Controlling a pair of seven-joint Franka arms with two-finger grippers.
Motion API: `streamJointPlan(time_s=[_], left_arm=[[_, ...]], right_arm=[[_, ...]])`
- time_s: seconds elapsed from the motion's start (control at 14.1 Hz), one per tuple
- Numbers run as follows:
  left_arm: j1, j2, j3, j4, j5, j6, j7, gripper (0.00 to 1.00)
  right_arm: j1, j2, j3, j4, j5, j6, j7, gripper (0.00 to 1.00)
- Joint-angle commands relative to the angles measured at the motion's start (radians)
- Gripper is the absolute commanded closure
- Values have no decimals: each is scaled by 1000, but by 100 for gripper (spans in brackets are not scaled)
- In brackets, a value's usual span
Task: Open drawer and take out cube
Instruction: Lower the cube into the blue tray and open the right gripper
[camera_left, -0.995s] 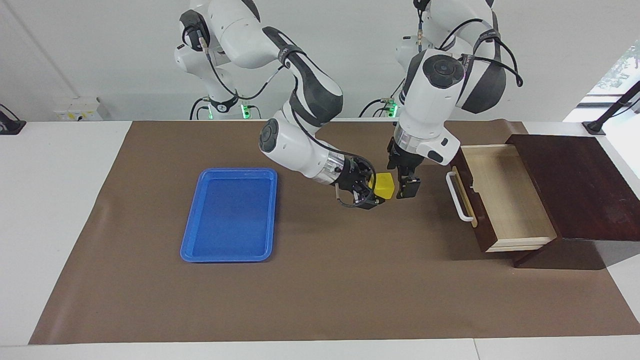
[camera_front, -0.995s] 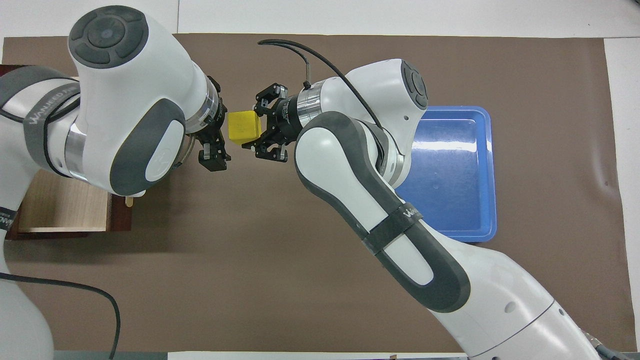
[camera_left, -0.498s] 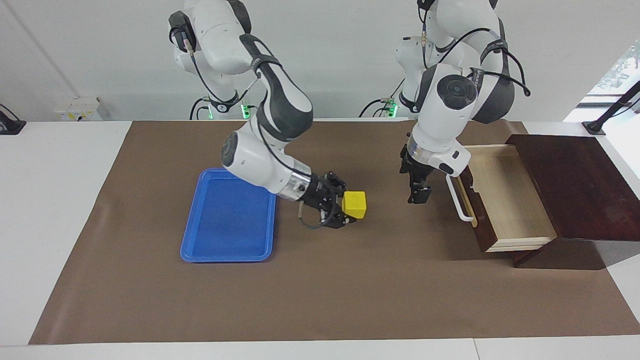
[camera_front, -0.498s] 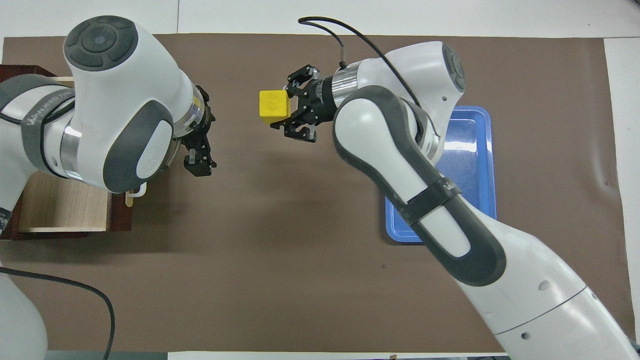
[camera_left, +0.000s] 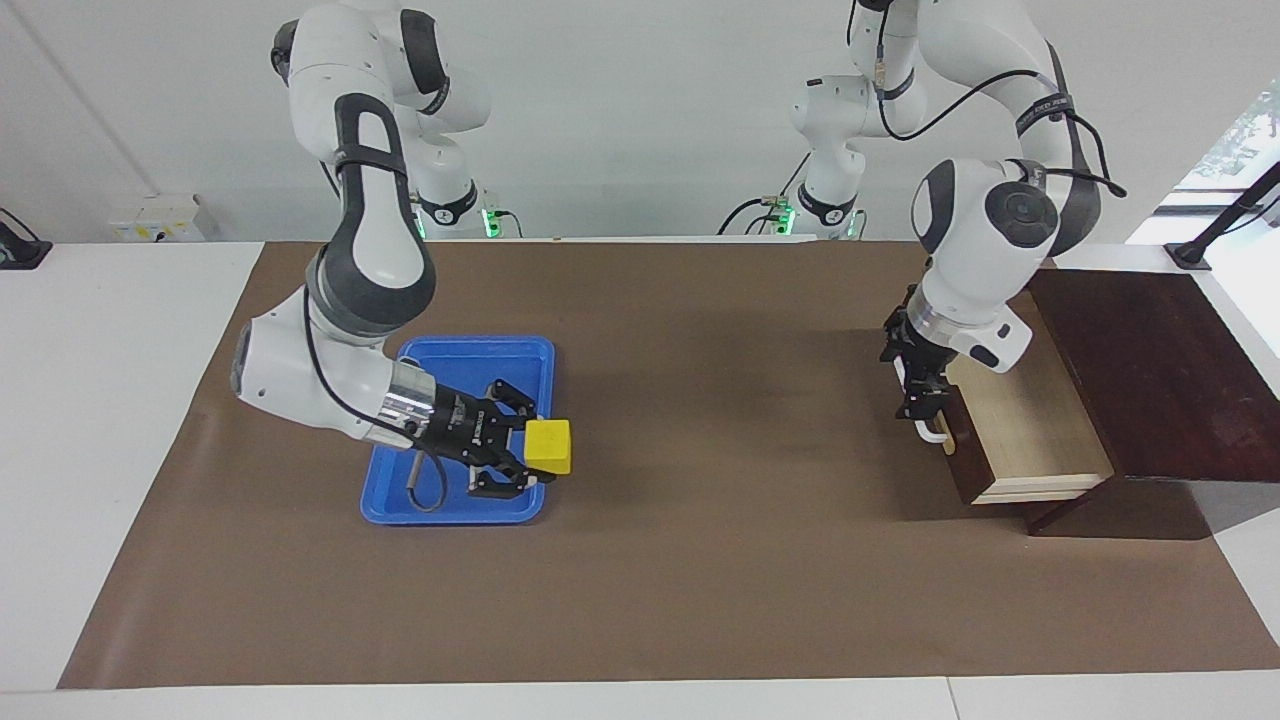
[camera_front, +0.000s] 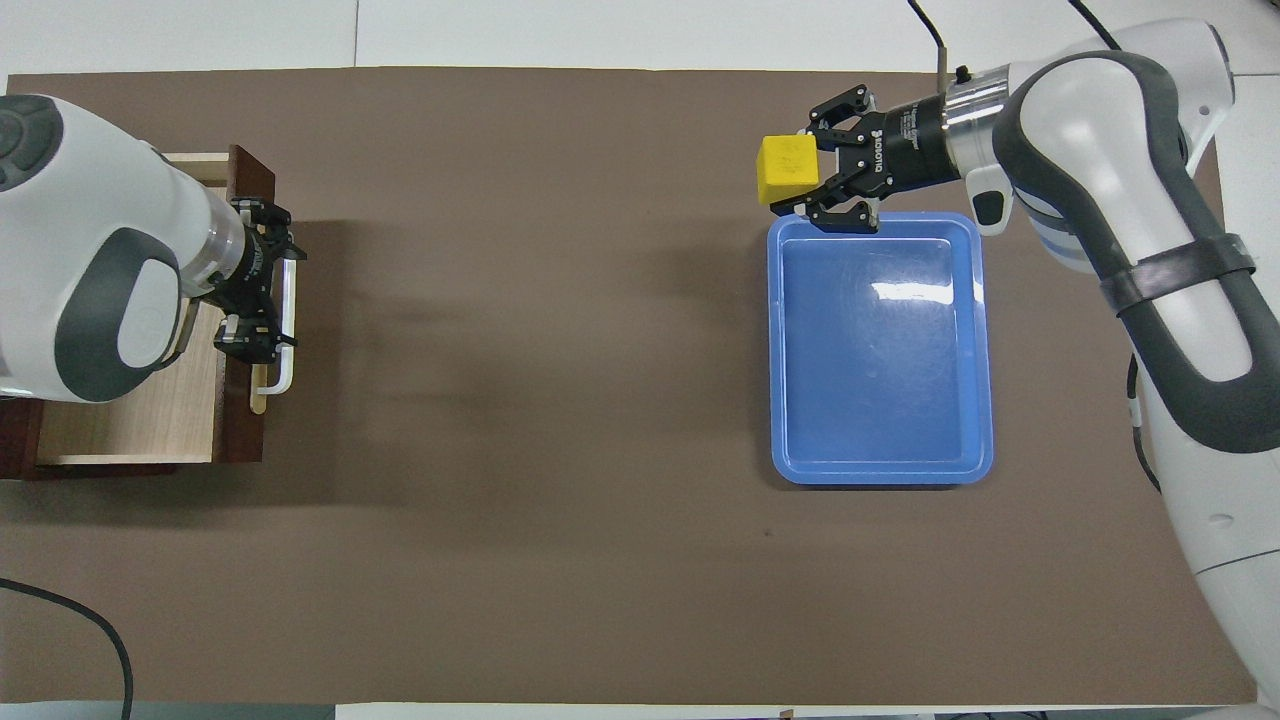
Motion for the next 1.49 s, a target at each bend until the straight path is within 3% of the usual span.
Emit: streamJointPlan(time_s=[0.0, 0.5, 0.85, 1.42], left_arm=[[66, -38, -8, -48, 13, 26, 101, 0], [135, -36, -8, -39, 156, 23, 129, 0], [212, -35, -8, -34, 167, 26, 193, 0], [249, -35, -8, -33, 177, 26, 209, 0]], right_arm=[[-30, -120, 7, -216, 9, 18, -145, 100], [-127, -214, 3, -501, 5, 33, -509, 100], [-121, -248, 4, -652, 5, 179, -588, 100], [-130, -248, 3, -725, 5, 240, -679, 100]])
